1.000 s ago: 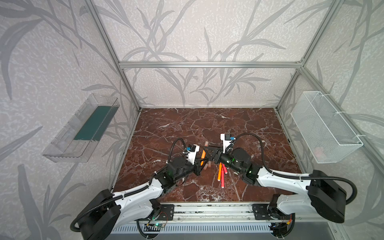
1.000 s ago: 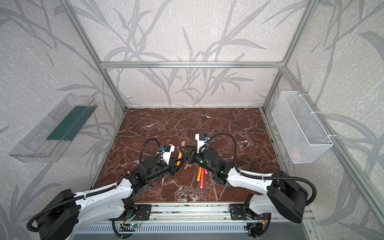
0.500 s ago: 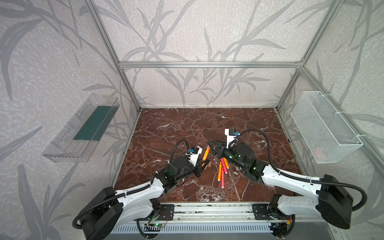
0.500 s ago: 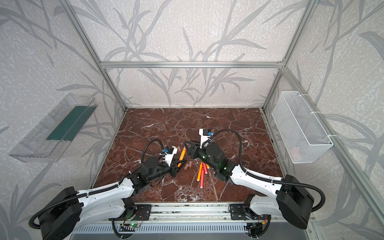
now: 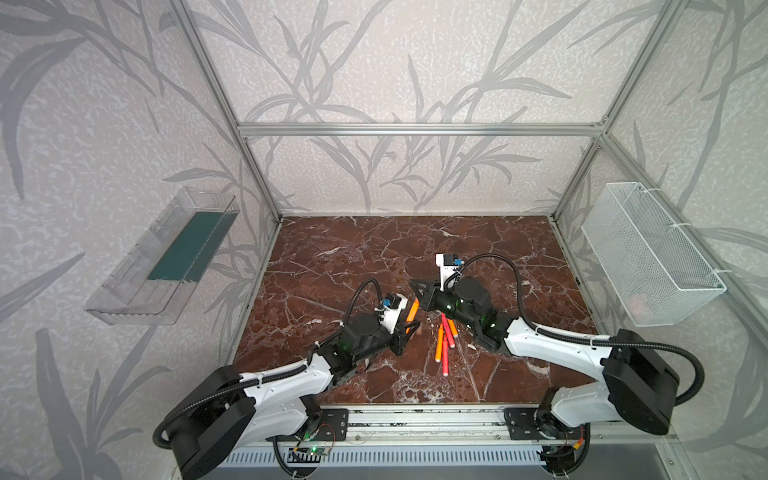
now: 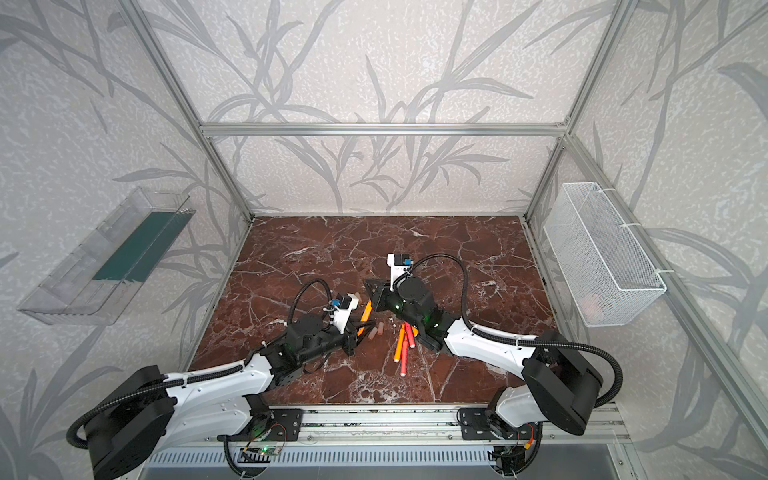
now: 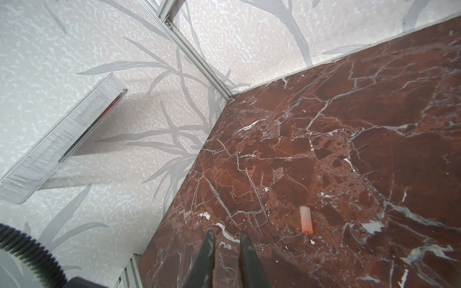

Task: Insert the pens into the pen caps
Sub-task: 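Lower the right gripper and grasp the capped marker below the cap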

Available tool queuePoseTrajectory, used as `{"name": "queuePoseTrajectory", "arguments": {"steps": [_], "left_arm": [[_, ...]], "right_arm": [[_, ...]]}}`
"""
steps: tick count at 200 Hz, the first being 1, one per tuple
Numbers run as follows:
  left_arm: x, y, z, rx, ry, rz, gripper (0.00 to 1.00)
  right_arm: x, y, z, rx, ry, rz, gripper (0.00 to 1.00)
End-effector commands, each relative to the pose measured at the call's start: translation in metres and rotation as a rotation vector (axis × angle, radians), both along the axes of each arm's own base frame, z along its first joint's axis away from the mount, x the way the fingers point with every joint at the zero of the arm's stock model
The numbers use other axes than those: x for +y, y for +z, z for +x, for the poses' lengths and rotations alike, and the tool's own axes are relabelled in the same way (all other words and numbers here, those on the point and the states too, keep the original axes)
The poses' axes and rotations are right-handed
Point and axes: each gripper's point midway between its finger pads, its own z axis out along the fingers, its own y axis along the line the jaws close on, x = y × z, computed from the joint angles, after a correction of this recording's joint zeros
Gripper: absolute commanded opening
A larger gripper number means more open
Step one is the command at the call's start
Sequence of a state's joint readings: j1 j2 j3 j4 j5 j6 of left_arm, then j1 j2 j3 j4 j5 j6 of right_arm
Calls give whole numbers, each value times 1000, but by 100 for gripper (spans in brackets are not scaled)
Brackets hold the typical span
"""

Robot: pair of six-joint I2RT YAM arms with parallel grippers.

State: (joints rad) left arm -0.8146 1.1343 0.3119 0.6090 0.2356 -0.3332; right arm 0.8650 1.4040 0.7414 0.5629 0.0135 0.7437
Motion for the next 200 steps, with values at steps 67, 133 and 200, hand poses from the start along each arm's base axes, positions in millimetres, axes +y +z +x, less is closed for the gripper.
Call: {"name": "queuePoseTrajectory", "arguments": {"steps": [67, 133, 200], "left_arm": [[3, 72, 29, -71, 58, -155, 0], [28, 87, 64, -160, 242, -67, 0], [51, 98, 95, -225, 434, -36, 0]], "right_arm": [[19, -17, -26, -79, 161, -27, 0], [29, -43, -53, 53, 164, -44, 0], [49, -67, -68, 140, 123, -62, 0]]}}
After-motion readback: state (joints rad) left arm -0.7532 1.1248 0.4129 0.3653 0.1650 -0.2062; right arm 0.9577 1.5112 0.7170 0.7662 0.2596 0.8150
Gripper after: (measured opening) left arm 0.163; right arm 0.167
